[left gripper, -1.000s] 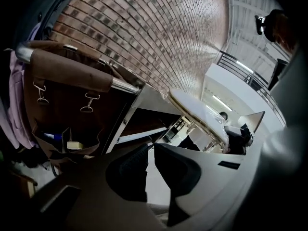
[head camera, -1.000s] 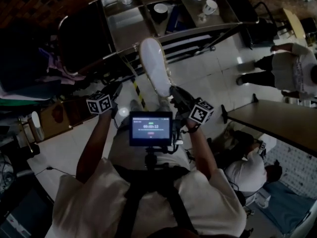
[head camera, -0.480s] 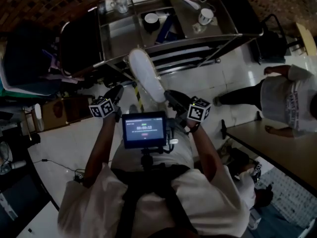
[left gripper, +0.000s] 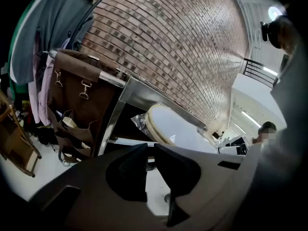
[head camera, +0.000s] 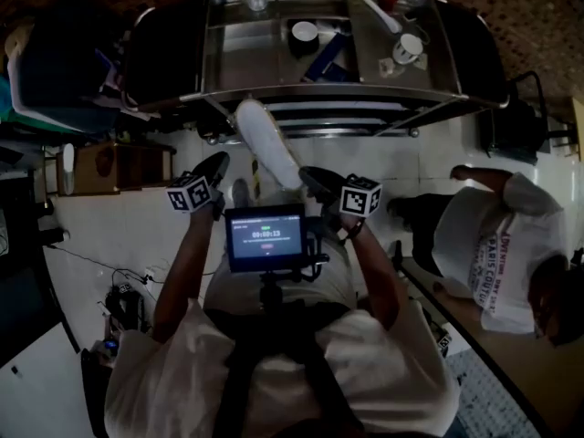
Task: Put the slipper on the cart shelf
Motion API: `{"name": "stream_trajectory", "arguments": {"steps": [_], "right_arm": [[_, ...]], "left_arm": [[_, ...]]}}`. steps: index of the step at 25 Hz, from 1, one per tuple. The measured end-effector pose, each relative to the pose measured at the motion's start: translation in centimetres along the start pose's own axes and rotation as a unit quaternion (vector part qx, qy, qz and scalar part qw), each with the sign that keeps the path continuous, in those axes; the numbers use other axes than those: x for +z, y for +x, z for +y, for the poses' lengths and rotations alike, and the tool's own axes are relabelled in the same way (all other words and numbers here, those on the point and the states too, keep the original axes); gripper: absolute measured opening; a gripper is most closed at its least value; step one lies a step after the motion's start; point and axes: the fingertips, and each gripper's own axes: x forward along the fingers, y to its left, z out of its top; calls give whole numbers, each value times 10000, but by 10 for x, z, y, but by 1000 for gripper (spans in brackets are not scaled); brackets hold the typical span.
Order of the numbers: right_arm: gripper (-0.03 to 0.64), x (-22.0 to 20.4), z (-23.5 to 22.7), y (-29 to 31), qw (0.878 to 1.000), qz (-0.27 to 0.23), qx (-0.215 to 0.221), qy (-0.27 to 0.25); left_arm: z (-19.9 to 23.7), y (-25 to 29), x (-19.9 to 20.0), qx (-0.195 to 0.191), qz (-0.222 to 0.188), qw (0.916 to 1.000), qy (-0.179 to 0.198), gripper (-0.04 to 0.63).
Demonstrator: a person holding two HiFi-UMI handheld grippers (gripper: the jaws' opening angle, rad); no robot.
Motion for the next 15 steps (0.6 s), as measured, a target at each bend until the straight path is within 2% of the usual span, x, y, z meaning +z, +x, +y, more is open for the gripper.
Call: {"name": "stream_trajectory", "arguments": {"steps": [8, 15], "right_arm": [[54, -16, -45, 16, 9984, 435, 15, 354], [54, -14, -96, 27, 9965, 282, -289, 736]], "left_arm": [[9, -15, -6, 321, -211, 9991, -157, 26], [9, -14, -6, 413, -280, 9985, -211, 26]]}}
